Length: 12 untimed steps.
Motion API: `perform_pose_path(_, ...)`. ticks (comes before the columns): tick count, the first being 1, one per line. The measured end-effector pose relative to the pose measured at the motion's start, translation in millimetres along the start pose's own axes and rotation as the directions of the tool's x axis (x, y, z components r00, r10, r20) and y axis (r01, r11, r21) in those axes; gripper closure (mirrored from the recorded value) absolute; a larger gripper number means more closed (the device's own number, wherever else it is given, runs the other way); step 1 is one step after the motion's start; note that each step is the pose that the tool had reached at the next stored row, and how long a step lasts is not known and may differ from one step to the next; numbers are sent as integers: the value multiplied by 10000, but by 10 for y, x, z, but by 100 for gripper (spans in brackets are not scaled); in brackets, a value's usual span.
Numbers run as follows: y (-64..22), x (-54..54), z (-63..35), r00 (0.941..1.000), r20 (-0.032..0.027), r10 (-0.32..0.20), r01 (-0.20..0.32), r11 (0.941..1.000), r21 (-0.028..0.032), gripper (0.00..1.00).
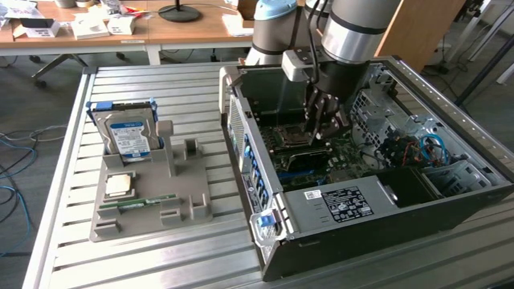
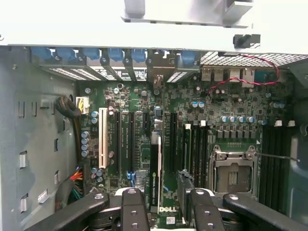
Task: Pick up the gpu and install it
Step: 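Insert the gpu into the slot, then press down on the gpu until it lock into place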
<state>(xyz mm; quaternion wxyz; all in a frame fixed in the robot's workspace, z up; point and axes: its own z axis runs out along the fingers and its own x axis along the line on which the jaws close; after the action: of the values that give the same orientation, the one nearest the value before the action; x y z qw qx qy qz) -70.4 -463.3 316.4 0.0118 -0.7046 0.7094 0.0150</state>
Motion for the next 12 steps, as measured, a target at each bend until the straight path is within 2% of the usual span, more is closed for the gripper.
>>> perform_pose_path(12,0,0,-1,10000,-2,0,0,10000,-1,60)
